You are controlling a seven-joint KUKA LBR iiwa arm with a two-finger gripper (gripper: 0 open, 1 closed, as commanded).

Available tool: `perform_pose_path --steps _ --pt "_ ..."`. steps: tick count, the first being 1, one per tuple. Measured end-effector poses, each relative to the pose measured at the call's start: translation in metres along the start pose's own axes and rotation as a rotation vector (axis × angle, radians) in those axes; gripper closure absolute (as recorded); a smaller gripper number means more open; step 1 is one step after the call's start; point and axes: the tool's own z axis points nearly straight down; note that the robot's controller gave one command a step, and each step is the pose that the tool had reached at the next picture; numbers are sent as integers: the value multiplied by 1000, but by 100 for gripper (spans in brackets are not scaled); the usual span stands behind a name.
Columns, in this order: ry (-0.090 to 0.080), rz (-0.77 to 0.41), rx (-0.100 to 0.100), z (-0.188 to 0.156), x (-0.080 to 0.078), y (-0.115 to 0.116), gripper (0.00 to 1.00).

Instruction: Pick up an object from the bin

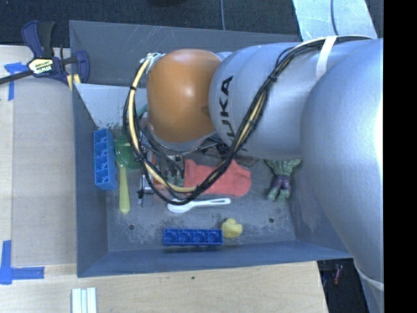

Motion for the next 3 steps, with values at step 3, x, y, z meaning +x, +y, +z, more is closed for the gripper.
perform_pose_path --steps 3 --pt "1 -308 1 -78 -42 -66 0"
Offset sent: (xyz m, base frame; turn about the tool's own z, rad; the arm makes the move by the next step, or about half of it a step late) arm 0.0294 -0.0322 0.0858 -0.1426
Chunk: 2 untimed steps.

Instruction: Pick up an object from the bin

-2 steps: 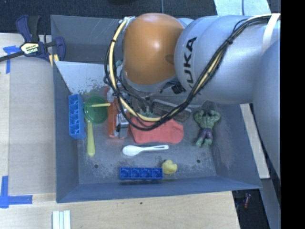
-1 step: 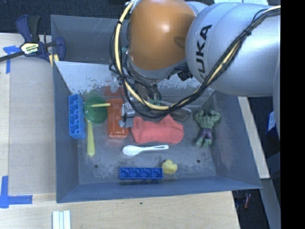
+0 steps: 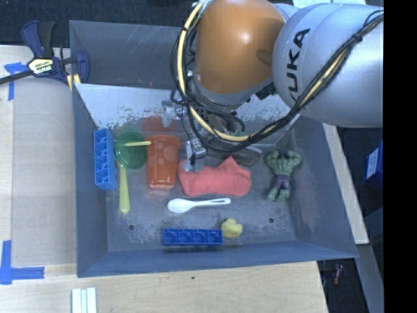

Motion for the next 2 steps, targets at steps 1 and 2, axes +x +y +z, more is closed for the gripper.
perform_pose_path --steps 1,2 --pt "-6 -177 0 34 14 -9 0" --pt "-7 82 -1 66 35 -38 0"
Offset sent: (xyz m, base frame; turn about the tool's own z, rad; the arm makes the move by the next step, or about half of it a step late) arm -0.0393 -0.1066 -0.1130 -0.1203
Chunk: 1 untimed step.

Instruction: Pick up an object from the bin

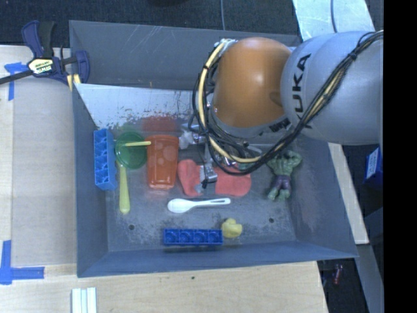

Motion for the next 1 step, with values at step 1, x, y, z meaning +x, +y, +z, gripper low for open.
perform_pose_path --steps 1 --pt "-9 -183 0 69 -34 -16 0"
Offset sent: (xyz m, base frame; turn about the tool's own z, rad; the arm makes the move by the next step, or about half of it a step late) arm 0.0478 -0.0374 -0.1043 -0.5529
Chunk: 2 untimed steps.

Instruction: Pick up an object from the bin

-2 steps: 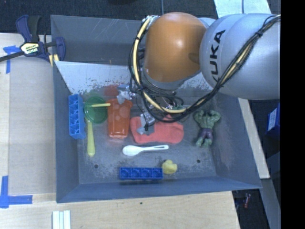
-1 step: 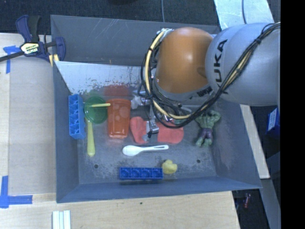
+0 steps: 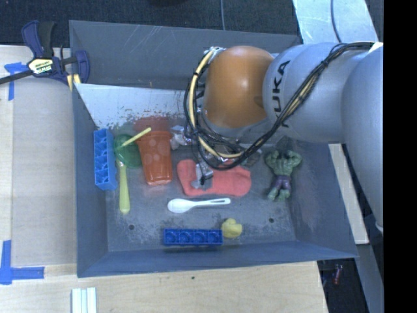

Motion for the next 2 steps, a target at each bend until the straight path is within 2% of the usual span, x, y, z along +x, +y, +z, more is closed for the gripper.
perform_pose_path --steps 1,2 --pt "0 -365 3 34 1 -32 100" --pt "1 -365 2 34 1 -32 100"
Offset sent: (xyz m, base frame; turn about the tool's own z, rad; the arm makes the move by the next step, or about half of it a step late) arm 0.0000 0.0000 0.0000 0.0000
